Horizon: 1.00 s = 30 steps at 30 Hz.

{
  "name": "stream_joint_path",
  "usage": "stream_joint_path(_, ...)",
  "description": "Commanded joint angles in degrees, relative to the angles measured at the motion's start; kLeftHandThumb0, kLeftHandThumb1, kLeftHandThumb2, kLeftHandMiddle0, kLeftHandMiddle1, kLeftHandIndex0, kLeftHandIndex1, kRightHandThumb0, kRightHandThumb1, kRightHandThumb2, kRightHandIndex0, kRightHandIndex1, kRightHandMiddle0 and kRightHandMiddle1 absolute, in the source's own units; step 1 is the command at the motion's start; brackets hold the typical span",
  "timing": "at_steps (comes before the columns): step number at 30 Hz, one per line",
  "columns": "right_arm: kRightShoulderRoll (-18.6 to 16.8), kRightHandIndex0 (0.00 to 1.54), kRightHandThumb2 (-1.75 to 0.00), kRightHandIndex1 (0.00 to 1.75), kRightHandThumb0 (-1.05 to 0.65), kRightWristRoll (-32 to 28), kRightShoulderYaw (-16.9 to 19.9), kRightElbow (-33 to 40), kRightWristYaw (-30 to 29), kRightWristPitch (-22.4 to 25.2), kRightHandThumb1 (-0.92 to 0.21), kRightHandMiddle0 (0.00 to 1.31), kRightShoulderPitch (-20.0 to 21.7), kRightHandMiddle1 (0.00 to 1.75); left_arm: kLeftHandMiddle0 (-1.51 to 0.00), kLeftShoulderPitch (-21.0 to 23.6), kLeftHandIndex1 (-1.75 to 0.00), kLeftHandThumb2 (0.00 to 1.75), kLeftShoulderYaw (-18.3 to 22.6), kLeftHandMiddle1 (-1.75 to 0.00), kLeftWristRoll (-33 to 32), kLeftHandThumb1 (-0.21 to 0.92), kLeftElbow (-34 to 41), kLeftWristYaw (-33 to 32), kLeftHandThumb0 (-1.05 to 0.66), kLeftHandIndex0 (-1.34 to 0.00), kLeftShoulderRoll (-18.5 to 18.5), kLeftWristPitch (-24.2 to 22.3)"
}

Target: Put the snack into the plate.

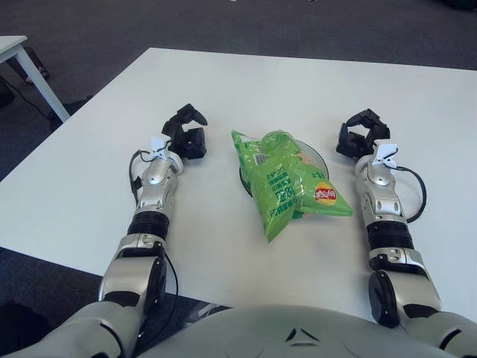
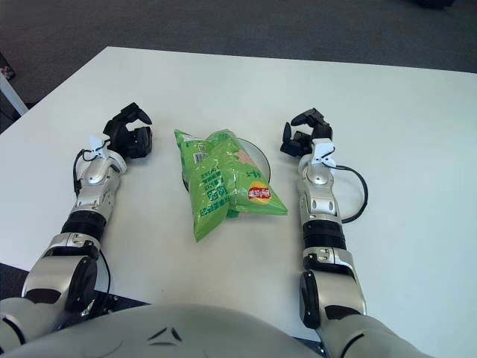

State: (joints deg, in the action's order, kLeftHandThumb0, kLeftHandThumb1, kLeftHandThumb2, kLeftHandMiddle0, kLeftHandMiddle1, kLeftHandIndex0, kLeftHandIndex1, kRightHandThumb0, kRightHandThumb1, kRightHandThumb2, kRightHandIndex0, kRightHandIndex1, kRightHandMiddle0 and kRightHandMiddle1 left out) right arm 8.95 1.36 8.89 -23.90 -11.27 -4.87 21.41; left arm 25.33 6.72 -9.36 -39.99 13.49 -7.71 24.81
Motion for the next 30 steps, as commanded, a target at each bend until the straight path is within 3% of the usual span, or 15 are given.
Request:
stream_joint_path(1,-0.1,1.33,-1.30,1.75,-0.48,1.1,-0.9,-3.2,1.0,1.9,-0.33,0.60,-4.8,1.75,-1.27,-7.7,-1.75,1.24,-0.4,-1.75,0.2,0.37,-4.1,0.2,-0.46,-0.57,3.1,-0.5)
stream_joint_path(16,-0.2,1.35,-1.30,1.75,-0.48,1.5,-1.4,-3.6,0.8,1.8,-0.33,0.60,-4.6,1.75,-1.29,-7.9,-1.75,1.28,0.0,-1.75,0.3,0.35,-3.1,-1.0,-0.47,-0.59,2.9,-3.1)
stream_joint_path(30,-0.8,1.35,-1.30,1.75,-0.47,1.2,-1.2,-3.1,-0.8,2.2,-0.34,0.60,-4.7,1.75,-1.28,-7.8,-1.75,1.25,0.1,-1.75,-0.9,0.37,-3.0,2.4,-0.46,-0.57,2.6,-3.4)
